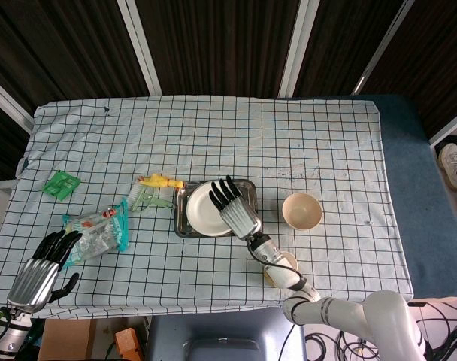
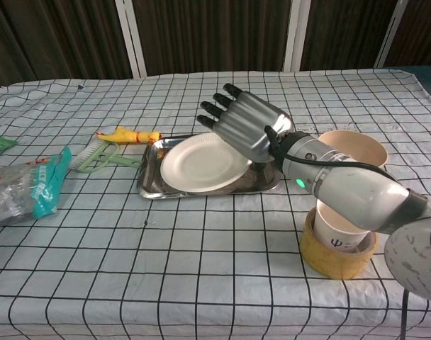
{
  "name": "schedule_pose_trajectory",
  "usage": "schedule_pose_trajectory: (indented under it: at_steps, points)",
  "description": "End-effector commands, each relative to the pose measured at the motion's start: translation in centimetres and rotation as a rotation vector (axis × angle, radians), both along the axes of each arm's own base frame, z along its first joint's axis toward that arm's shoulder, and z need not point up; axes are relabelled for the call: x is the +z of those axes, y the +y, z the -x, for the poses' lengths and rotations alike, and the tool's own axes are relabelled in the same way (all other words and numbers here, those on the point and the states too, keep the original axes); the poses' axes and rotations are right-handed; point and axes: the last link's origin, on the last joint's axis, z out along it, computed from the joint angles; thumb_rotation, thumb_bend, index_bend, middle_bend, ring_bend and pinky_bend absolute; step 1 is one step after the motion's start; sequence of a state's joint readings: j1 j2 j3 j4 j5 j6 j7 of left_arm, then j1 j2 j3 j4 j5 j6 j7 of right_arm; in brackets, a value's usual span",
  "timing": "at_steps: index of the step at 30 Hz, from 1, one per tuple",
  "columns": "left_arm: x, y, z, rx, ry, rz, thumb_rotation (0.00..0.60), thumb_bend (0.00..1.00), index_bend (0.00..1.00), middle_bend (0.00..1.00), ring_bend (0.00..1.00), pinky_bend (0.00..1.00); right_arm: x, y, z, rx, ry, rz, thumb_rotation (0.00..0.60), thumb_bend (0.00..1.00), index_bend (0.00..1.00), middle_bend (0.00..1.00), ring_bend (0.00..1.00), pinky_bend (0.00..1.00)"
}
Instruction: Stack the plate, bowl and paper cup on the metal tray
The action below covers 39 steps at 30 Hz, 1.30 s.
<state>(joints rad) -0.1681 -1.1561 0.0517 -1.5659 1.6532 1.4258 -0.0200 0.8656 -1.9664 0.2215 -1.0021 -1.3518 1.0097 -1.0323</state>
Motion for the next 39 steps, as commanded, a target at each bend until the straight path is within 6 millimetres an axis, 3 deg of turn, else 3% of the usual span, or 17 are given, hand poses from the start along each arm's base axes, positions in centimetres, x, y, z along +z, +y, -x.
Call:
schedule_pose_trajectory:
  at_steps: [1,7,12,18,25,29,34,39]
  points:
    - [0.0,0.0,0.0,0.001,0.001,0.001,0.600,0.41,0.00,0.08,0.03,0.09,-0.4,0.0,0.2,0.000,0.031,0.001,0.600,0.00,0.00,0.00,0.00,0.00]
    - [0.2,-0.1,0.0,-0.002,-0.003,-0.007,0.600,0.41,0.00,0.08,0.03,0.09,-0.6,0.2,-0.5,-0.001,-0.009,-0.009,0.600,0.00,0.00,0.00,0.00,0.00]
    - [0.3,-0.1,0.0,-0.006,-0.009,-0.010,0.600,0.41,0.00,0.08,0.03,0.09,0.9,0.2,0.0,-0.012,-0.070,-0.010,0.600,0.00,0.00,0.00,0.00,0.00]
    - [0.3,-0.2,-0.1,-0.009,-0.009,-0.011,0.600,0.41,0.00,0.08,0.03,0.09,4.8,1.6,1.6,-0.010,-0.202,-0.049,0.600,0.00,0.00,0.00,0.00,0.00]
    - [0.1,-0.2,-0.1,-0.004,0.000,-0.013,0.600,0.41,0.00,0.08,0.03,0.09,9.9,6.5,4.8,0.044,-0.292,-0.192,0.600,0.00,0.00,0.00,0.00,0.00]
    - [-0.1,0.0,-0.1,0.001,0.007,-0.015,0.600,0.41,0.00,0.08,0.03,0.09,12.5,8.0,5.8,0.051,-0.328,-0.231,0.600,0.00,0.02,0.00,0.00,0.00]
    - [-0.2,0.0,-0.1,0.003,0.011,-0.018,0.600,0.41,0.00,0.08,0.03,0.09,15.6,8.9,8.2,0.008,-0.331,-0.213,0.600,0.00,0.03,0.00,0.00,0.00]
    - [-0.3,0.2,-0.1,0.011,0.013,-0.015,0.600,0.41,0.00,0.08,0.03,0.09,17.6,7.9,11.8,-0.094,-0.305,-0.159,0.600,0.00,0.07,0.00,0.00,0.00]
